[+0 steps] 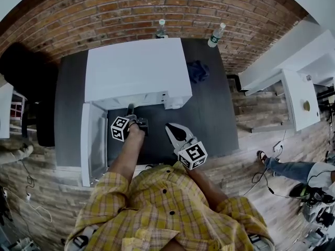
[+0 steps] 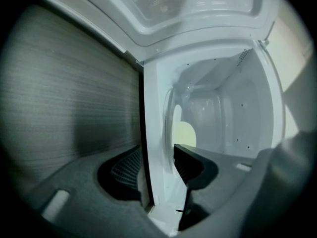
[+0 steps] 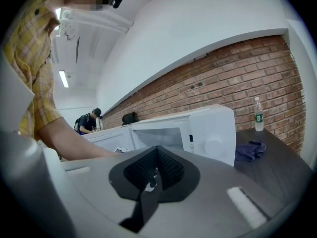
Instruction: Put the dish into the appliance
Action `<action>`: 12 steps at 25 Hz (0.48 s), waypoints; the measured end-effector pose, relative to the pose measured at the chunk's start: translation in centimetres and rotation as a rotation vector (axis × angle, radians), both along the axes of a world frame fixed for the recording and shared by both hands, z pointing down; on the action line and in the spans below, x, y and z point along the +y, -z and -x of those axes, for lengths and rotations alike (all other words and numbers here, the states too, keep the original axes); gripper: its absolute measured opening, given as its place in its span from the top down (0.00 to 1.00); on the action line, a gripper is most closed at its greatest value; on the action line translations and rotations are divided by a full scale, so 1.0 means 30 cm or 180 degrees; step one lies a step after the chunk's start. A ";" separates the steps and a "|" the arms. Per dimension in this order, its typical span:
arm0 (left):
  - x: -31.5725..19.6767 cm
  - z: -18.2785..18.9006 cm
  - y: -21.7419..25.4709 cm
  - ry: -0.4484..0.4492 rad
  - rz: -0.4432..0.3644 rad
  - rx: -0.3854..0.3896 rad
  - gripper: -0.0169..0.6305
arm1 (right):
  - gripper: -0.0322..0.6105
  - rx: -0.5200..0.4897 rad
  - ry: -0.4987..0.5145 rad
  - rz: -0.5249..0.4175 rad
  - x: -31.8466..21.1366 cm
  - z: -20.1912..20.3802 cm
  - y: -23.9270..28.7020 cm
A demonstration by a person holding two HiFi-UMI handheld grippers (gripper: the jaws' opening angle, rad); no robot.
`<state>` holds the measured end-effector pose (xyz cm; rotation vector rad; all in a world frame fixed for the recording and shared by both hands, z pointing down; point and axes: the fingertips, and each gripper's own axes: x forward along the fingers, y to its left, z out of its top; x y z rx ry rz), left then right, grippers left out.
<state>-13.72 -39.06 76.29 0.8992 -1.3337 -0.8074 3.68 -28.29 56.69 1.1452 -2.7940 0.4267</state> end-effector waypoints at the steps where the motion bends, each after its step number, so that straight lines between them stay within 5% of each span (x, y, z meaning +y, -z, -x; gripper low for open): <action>1: 0.004 -0.003 0.004 -0.0025 -0.0022 -0.0005 0.65 | 0.95 -0.0001 -0.0002 -0.0003 0.002 0.002 0.003; 12: 0.069 -0.026 0.118 -0.0178 -0.0296 -0.0001 0.79 | 0.95 0.0039 0.0004 -0.0044 0.054 0.033 0.029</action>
